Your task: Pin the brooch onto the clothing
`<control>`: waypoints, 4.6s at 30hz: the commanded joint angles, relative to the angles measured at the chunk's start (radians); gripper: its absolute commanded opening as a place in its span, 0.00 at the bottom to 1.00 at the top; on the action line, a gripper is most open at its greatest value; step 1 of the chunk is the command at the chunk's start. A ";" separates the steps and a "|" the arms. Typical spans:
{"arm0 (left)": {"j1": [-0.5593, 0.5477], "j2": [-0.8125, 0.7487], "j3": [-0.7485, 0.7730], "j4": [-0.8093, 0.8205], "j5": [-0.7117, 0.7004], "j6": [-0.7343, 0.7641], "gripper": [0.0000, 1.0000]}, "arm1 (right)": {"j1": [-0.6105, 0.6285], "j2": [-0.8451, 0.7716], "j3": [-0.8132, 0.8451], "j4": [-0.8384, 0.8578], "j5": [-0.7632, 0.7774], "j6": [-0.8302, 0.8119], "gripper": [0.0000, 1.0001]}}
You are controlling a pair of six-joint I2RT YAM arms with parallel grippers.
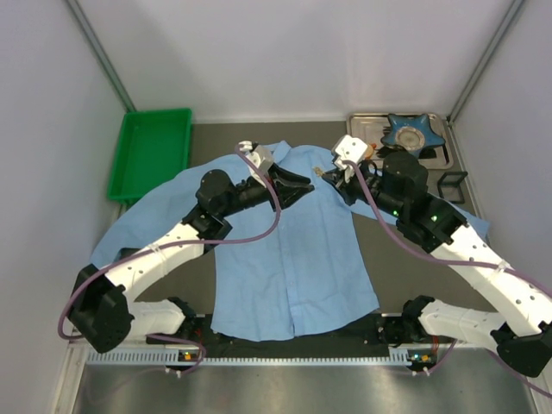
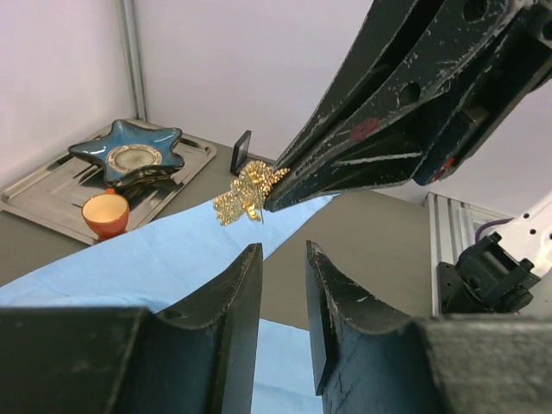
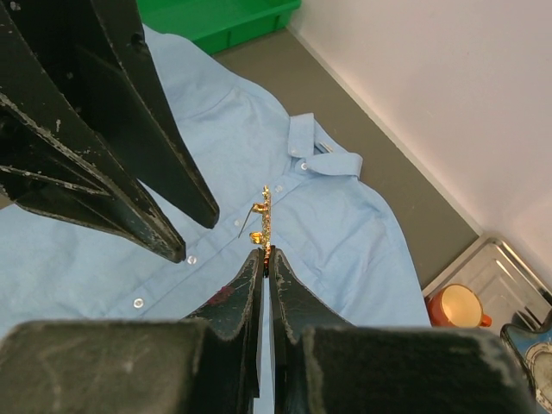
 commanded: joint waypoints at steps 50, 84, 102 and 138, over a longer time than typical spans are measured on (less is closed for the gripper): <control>-0.043 -0.018 0.070 -0.168 -0.174 0.242 0.00 | 0.030 -0.022 -0.050 -0.021 0.028 -0.070 0.00; 0.265 -0.021 -0.019 -0.179 0.087 -0.294 0.55 | -0.541 0.406 -0.026 0.057 -0.907 1.049 0.00; 0.264 -0.050 -0.075 -0.260 0.232 -0.123 0.58 | -0.404 0.411 -0.228 0.548 -1.071 1.363 0.00; 0.185 0.097 -0.160 0.392 0.202 -0.677 0.47 | -0.343 0.316 -0.411 1.139 -0.814 1.629 0.00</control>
